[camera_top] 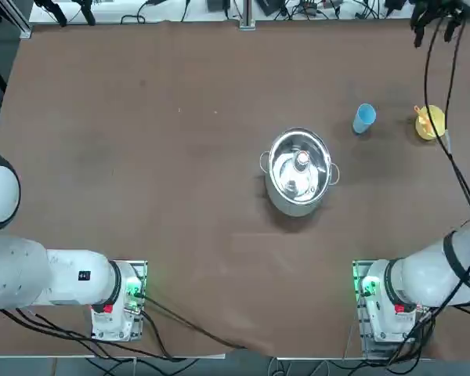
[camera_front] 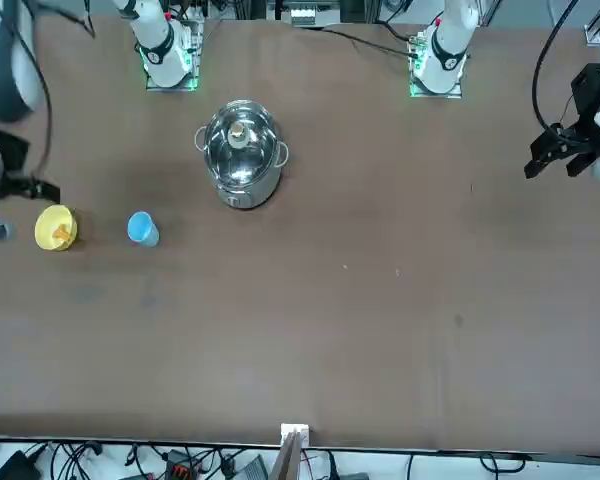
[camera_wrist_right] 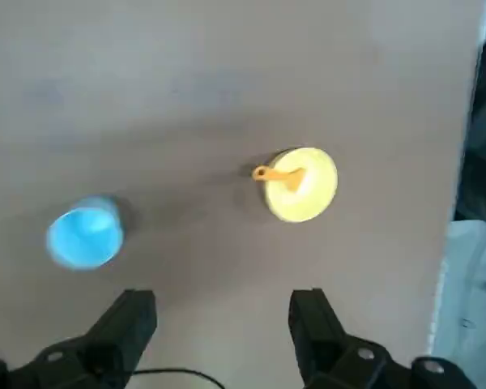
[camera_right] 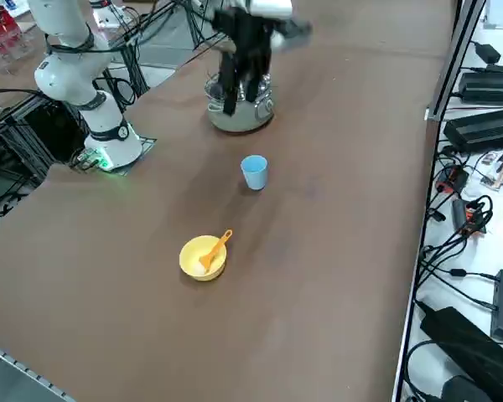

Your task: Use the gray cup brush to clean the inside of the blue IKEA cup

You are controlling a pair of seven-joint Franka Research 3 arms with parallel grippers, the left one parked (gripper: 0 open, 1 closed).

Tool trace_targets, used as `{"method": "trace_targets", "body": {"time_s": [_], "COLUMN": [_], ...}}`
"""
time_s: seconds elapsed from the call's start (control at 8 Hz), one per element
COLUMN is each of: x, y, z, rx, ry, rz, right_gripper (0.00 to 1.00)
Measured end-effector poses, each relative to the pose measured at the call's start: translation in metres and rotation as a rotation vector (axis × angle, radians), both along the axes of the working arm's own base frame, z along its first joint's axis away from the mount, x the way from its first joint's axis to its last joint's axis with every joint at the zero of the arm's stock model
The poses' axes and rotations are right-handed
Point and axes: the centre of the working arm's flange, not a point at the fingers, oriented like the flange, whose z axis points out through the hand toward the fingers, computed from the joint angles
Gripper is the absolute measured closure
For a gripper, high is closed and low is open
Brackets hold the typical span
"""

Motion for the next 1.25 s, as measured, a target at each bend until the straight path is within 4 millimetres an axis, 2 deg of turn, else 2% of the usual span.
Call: {"method": "trace_targets", "body": {"time_s": [0.25,0.5,0.75,1.0,1.25], "x": [0.017,0.020,0.021,0.019,0.016], "y": [0.000,0.000,0.001,0.014,0.021], "z": [-0.074,-0.134,-0.180,-0.225,-0.257], "rx": [-0.134,-0.228,-0.329,-0.438,-0.501], "ry": [0.029,0.037,0.032,0.019,0.022], "rz": [-0.006,-0.033,-0.087,-0.125,-0.130], "right_gripper": [0.01,0.04,0.07,0.16,0.20]}}
